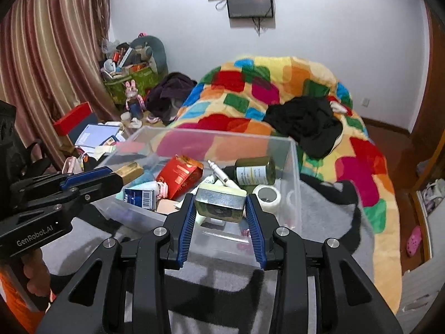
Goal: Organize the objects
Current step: 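Lower the gold and green boxes into the box and open both tools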
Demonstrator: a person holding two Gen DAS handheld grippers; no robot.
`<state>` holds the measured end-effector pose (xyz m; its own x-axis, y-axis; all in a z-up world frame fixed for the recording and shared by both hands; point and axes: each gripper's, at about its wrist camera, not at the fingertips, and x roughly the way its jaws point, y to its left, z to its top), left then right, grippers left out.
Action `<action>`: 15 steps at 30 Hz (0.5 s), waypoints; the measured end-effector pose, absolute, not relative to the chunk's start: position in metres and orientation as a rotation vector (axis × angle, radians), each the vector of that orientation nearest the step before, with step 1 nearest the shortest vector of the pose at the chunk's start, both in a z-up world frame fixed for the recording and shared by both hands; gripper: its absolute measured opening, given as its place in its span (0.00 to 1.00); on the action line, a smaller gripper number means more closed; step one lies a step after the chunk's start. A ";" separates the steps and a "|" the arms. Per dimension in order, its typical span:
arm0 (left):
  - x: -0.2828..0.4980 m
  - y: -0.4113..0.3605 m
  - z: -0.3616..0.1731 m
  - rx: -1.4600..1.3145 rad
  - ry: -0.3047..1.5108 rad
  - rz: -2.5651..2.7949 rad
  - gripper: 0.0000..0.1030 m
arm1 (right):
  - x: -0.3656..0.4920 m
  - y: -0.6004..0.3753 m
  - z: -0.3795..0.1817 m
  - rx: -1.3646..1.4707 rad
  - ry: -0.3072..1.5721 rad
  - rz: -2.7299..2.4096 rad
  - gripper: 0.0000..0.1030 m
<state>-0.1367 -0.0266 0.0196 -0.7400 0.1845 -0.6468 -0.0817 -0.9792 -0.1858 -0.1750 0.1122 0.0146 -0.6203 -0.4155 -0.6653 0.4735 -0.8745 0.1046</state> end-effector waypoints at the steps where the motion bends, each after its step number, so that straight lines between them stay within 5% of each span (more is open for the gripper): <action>1: -0.139 -0.026 0.016 -1.076 -0.213 2.796 0.22 | -0.178 0.112 0.012 0.988 0.111 -2.449 0.32; 15: -0.129 -0.021 0.017 -1.049 -0.149 2.801 0.23 | -0.168 0.110 0.013 0.962 0.144 -2.377 0.34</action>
<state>-0.1289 -0.0211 0.0168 -0.7451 0.1714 -0.6446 -0.1019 -0.9843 -0.1440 -0.1680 0.1097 0.0133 -0.5818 -0.4637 -0.6681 0.5411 -0.8341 0.1077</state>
